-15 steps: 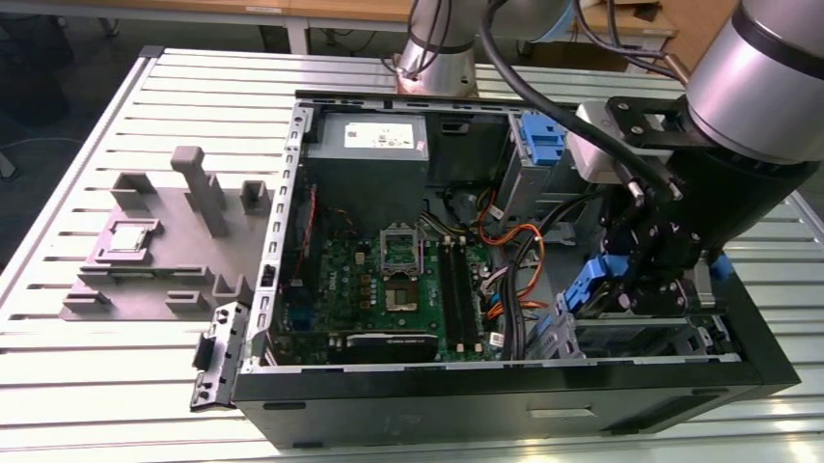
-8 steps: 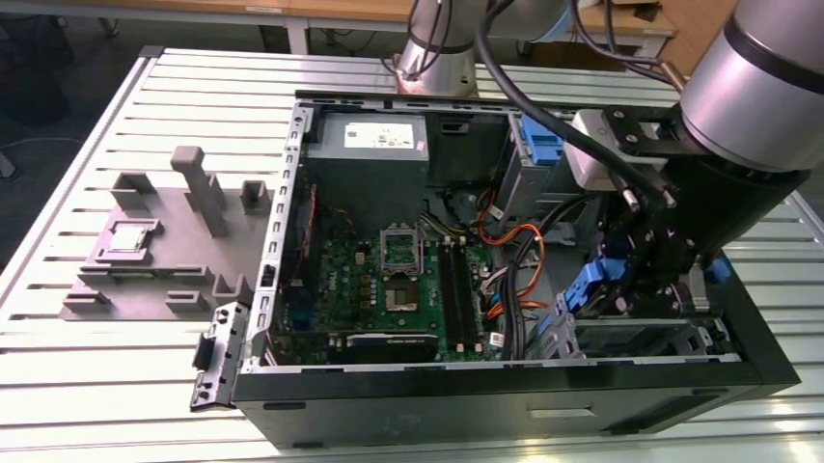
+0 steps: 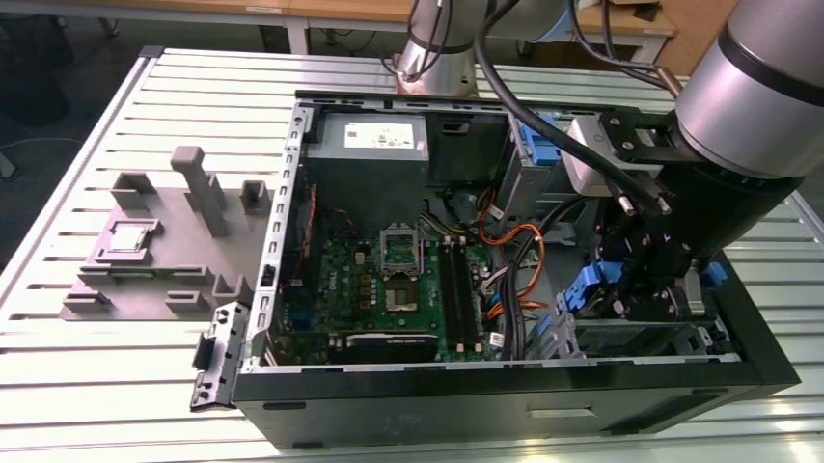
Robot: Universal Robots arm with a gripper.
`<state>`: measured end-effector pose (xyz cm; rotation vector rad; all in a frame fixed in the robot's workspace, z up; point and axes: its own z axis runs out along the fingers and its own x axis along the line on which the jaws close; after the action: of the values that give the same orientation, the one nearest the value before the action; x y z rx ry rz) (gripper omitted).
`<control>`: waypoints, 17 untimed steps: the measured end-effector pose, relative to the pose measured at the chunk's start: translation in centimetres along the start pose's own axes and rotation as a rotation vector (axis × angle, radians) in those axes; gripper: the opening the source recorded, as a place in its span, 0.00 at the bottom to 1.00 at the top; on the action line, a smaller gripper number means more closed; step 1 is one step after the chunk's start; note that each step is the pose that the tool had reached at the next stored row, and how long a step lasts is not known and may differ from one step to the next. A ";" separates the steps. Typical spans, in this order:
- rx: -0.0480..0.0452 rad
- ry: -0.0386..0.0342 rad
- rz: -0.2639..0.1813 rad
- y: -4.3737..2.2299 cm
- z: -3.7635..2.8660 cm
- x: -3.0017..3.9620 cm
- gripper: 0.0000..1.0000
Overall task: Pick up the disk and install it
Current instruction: 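Insert the disk into the insertion slot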
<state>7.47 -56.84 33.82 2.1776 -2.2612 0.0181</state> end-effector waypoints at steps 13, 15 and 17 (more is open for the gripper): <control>0.0000 0.0010 0.000 0.00 0.01 0.00 0.50; 0.0001 0.0011 0.000 0.00 0.01 0.00 0.50; 0.0000 0.0014 0.000 0.00 0.01 0.00 0.49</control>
<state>7.47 -56.84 33.81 2.1770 -2.2604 0.0197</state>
